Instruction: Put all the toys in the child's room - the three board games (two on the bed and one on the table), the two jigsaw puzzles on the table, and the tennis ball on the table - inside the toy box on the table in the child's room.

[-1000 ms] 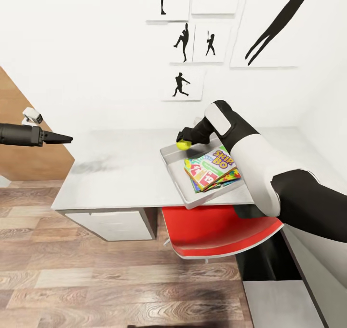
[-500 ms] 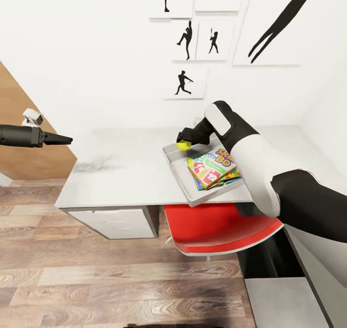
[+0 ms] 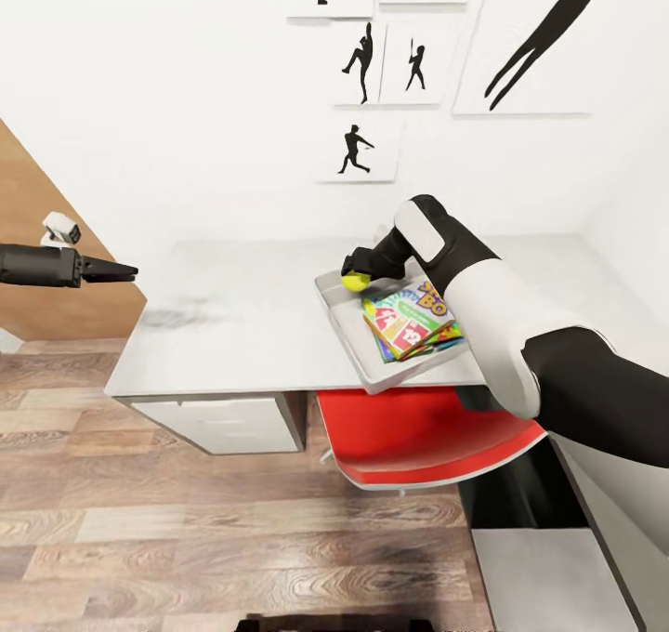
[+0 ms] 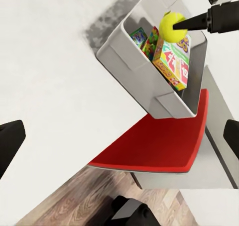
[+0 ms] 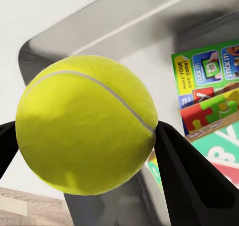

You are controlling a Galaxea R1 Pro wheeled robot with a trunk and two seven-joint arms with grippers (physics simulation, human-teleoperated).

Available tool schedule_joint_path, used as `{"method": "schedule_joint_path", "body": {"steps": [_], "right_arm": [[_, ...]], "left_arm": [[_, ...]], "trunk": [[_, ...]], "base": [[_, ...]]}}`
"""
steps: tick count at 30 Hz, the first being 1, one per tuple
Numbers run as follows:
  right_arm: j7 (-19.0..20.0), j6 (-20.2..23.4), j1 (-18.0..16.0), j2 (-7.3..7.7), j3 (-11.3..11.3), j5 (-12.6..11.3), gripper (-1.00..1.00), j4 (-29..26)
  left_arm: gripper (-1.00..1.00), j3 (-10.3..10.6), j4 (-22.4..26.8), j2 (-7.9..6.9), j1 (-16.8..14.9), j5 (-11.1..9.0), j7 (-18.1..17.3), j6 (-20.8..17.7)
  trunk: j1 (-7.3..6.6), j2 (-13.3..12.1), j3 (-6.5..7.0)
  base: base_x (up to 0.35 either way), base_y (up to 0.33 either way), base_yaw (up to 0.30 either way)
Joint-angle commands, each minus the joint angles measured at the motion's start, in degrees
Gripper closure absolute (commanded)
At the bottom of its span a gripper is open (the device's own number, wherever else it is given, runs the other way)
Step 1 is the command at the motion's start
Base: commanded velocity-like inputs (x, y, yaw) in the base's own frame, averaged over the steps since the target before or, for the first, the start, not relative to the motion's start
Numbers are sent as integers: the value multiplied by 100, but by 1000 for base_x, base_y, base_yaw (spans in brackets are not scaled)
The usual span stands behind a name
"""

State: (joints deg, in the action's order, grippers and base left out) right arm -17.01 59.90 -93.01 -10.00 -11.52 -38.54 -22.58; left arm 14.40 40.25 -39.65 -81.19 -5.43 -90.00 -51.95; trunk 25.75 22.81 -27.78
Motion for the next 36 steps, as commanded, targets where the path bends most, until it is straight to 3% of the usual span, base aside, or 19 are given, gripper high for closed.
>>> {"method": "schedule_joint_path", "body": {"steps": [1, 17, 36], "right_arm": [[-57, 10, -6, 0, -25, -65, 100, -1], [-49, 10, -6, 0, -24, -100, 100, -1], [-57, 10, 11, 0, -17, -84, 100, -6]], "left_arm": [[-100, 43, -2, -13, -10, -58, 0, -61], [-100, -95, -5, -77, -11, -72, 0, -61], [-100, -113, -6, -78, -11, -63, 0, -61]], "trunk": [[3, 11, -19], [3, 11, -162], [3, 11, -171]], "base": [[0, 0, 0], [-13, 26, 0], [0, 41, 0]]}}
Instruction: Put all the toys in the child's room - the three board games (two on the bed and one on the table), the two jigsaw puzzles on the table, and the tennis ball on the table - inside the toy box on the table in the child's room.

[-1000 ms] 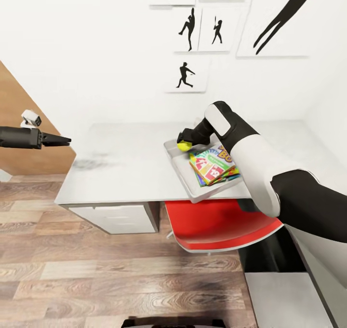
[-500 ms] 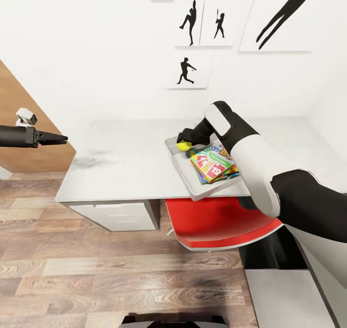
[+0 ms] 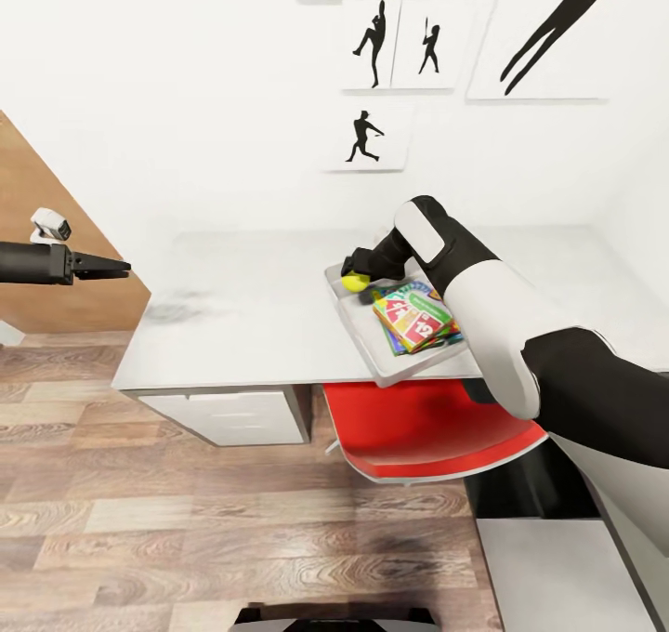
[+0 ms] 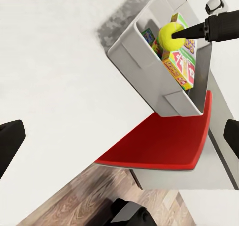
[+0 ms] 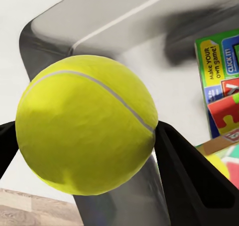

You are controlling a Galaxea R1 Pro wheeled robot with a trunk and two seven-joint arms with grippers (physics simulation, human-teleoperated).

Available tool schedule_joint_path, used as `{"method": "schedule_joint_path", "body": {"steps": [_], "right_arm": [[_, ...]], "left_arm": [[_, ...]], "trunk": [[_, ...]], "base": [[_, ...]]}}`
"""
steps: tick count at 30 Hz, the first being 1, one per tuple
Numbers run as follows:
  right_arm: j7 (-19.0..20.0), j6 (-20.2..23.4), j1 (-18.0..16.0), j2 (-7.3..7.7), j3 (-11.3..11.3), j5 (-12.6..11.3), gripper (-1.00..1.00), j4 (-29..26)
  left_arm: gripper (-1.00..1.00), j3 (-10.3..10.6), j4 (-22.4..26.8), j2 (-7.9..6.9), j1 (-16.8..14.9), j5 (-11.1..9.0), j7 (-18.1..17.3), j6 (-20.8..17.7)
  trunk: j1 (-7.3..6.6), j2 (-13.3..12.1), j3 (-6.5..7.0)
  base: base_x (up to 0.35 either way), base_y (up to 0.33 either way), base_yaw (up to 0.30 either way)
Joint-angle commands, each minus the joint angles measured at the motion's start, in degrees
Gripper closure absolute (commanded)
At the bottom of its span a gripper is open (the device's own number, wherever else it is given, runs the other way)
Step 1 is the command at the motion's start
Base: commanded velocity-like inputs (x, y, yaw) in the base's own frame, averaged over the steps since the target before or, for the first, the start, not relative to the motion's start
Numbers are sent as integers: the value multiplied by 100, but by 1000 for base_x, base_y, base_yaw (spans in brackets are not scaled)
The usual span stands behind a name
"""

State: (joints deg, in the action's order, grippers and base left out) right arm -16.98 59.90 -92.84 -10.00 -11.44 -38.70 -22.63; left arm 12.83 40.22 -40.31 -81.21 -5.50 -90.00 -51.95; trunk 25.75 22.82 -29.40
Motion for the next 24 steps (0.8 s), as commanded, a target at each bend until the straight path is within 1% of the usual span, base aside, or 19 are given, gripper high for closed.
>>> {"method": "schedule_joint_path", "body": {"steps": [1, 6, 13, 24], "right_arm": [[-60, 10, -6, 0, -25, -66, 100, -2], [-55, 10, -6, 0, -21, -59, 100, -2], [-43, 10, 44, 0, -17, -58, 100, -13], [-42, 10, 82, 0, -17, -58, 100, -22]], "left_arm": [[-100, 45, -4, -12, -9, -56, 0, -61], [-100, 45, -3, -12, -9, -56, 0, -61], [-100, 45, -3, -12, -9, -62, 0, -61], [-100, 45, -4, -12, -9, -60, 0, -61]], "trunk": [[3, 10, -9], [3, 10, -9], [3, 10, -19], [3, 10, -112]], "base": [[0, 21, 0], [0, 78, 0], [0, 14, 0], [0, 0, 0]]}}
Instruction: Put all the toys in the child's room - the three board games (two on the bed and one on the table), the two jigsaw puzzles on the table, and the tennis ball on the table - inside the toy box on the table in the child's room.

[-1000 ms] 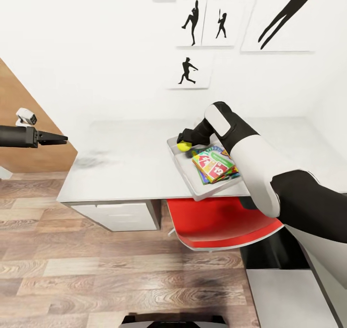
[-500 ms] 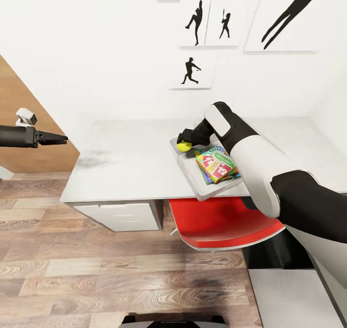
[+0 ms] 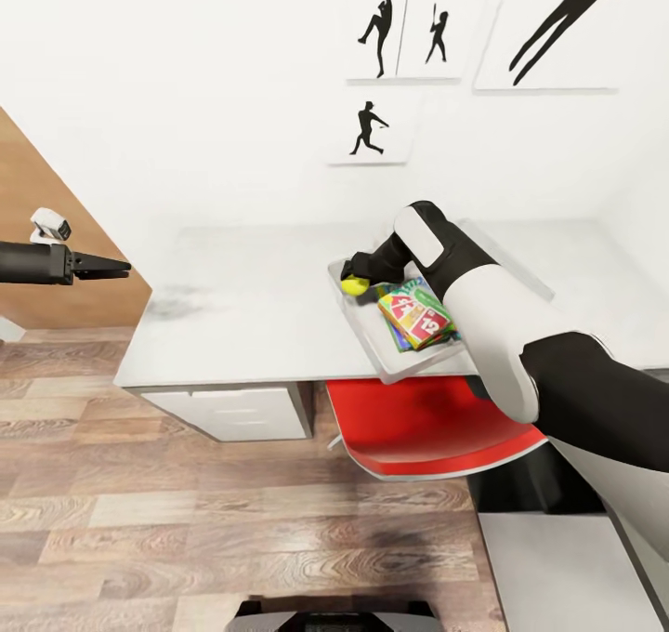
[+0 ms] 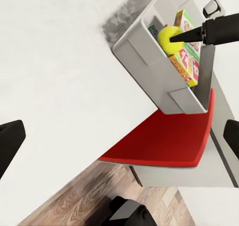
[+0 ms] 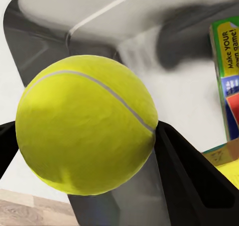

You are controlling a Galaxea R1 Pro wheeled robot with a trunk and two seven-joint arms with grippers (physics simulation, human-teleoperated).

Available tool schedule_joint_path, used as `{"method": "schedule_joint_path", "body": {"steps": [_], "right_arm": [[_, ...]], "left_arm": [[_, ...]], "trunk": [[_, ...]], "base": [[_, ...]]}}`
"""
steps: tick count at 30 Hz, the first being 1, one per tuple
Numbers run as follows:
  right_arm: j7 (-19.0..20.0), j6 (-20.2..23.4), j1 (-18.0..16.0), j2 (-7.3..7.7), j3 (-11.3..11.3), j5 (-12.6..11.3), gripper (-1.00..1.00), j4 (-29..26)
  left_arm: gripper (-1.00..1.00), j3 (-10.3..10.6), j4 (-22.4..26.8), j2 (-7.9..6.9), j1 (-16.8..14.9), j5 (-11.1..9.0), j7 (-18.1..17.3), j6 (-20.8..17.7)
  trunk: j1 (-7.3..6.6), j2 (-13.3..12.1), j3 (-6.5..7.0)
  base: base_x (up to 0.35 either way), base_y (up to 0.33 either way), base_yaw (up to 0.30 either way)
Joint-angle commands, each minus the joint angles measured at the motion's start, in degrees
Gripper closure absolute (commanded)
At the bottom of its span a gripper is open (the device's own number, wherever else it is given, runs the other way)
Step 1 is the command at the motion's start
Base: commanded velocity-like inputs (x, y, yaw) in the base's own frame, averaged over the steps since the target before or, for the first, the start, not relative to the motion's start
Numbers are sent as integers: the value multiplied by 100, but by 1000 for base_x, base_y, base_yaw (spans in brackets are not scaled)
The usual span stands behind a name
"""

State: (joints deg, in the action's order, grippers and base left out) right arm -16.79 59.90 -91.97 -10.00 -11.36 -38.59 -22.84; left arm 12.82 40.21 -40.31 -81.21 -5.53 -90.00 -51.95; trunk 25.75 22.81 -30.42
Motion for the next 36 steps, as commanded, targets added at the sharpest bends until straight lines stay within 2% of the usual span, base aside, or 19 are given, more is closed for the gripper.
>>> {"method": "schedule_joint_path", "body": {"steps": [1, 11, 12, 24, 31, 36], "right_arm": [[-61, 10, -6, 0, -24, -70, 100, -3], [-67, 10, -6, 0, -24, -64, 100, -19], [-68, 10, -6, 0, -24, -63, -100, -19], [-73, 10, -6, 0, -22, -61, -100, -33], [-67, 10, -6, 0, -19, -61, -100, -40], [-56, 10, 0, 0, -6, -70, -100, -423]], "left_arm": [[-100, 45, -1, -12, -9, -56, 0, -61], [-100, 45, 0, -12, -9, -59, 0, -61], [-100, 45, -1, -12, -9, -59, 0, -61], [-100, 45, -2, -12, -9, -62, 0, -61], [-100, 42, 0, -12, -9, -62, 0, -61], [-100, 44, 0, -12, -9, -62, 0, -61]], "trunk": [[3, 11, -19], [3, 11, -50], [3, 11, -50], [3, 11, -47], [3, 11, 5], [3, 11, 51]], "base": [[0, 0, 0], [0, 0, 0], [0, 0, 0], [0, 0, 0], [0, 0, 0], [0, 0, 0]]}}
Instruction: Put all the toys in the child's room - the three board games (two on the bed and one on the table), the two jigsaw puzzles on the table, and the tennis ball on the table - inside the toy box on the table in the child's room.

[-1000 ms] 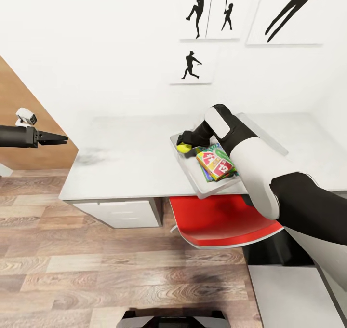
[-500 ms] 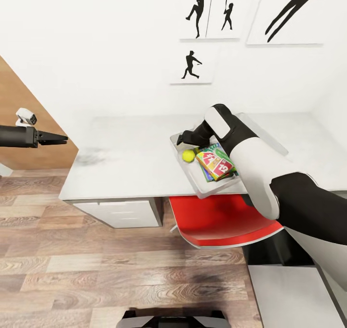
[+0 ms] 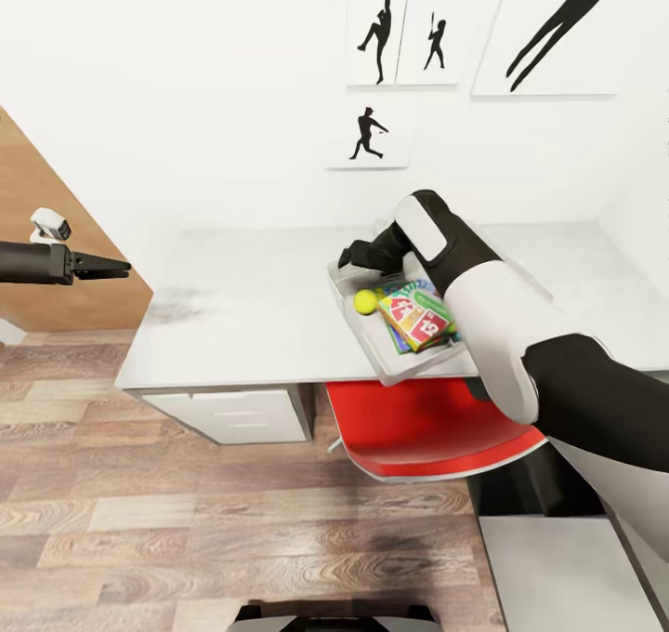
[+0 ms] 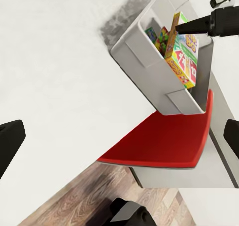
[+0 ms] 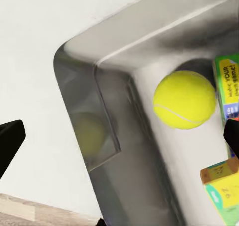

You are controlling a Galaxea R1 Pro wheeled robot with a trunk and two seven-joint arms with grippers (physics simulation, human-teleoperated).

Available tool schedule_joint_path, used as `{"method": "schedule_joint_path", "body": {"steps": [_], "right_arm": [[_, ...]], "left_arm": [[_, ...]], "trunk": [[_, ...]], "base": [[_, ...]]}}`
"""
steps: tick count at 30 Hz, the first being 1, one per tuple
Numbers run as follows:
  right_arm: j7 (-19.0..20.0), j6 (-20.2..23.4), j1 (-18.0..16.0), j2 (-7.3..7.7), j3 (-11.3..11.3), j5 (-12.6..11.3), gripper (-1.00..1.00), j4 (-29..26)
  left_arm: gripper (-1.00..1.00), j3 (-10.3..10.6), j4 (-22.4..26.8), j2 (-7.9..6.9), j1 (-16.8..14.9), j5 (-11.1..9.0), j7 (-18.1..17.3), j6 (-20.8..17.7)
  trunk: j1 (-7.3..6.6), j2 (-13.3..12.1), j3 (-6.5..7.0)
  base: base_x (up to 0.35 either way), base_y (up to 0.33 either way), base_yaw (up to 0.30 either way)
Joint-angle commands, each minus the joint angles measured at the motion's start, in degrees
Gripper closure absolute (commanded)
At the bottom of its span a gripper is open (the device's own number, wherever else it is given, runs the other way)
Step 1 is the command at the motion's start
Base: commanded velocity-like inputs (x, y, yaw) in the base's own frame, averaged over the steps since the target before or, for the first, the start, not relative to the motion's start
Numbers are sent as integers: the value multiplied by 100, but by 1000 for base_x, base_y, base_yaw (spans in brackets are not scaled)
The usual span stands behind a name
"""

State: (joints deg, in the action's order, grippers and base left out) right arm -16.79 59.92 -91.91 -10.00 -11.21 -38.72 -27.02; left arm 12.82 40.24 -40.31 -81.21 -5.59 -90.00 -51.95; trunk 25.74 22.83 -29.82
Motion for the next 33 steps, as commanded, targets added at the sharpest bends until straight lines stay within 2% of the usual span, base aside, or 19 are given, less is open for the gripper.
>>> {"method": "schedule_joint_path", "body": {"steps": [1, 8, 16, 18, 20, 22, 27, 28, 29, 30, 33], "right_arm": [[-56, 8, -1, 0, -15, -60, -100, -70], [-45, 8, 164, 0, 18, -142, -100, -966], [-22, 8, 280, 0, 38, -214, -100, -1272], [-9, 8, 408, 0, 54, -424, -100, -1487], [-5, 8, 520, 94, 78, -718, -100, -1690], [-2, 8, 660, 339, 95, -1210, -100, -1905], [0, 8, 1083, 1240, 101, -2565, -100, -2379], [0, 8, 1141, 1324, 101, -2708, -100, -2446], [0, 8, 1335, 1570, 105, -3151, -100, -2662], [0, 8, 1406, 1653, 106, -3304, -100, -2740], [2, 8, 1871, 2167, 109, -4166, -100, -3211]], "left_arm": [[-100, 45, -3, -12, -9, -56, 0, -61], [-100, 39, -4, -19, -9, -56, 0, -61], [-100, 43, -5, -180, -9, -58, 0, -61], [-100, 41, -1, -202, -9, -61, 0, -61], [-100, 39, 0, -212, -9, -59, 0, -61], [-100, 43, 1, -219, -9, -54, 0, -61], [-100, 39, 2, -230, -9, -49, 0, -61], [-100, 39, 2, -232, -9, -48, 0, -61], [-100, 41, 2, -243, -9, -48, 0, -61], [-100, 42, 2, -251, -9, -48, 0, -61], [-100, 44, 2, -297, -9, -54, 0, -63]], "trunk": [[4, 9, 0], [4, 9, 65], [4, 9, 140], [4, 9, 159], [4, 9, 178], [4, 9, 196], [4, 9, 243], [4, 9, 252], [4, 9, 262], [4, 9, 271], [4, 9, 299]], "base": [[0, 0, 0], [0, 0, 0], [0, 0, -50], [0, 0, -69], [0, 0, -70], [0, 0, -72], [0, 0, -73], [0, 0, -73], [0, 0, -73], [0, 0, -73], [0, 0, -73]]}}
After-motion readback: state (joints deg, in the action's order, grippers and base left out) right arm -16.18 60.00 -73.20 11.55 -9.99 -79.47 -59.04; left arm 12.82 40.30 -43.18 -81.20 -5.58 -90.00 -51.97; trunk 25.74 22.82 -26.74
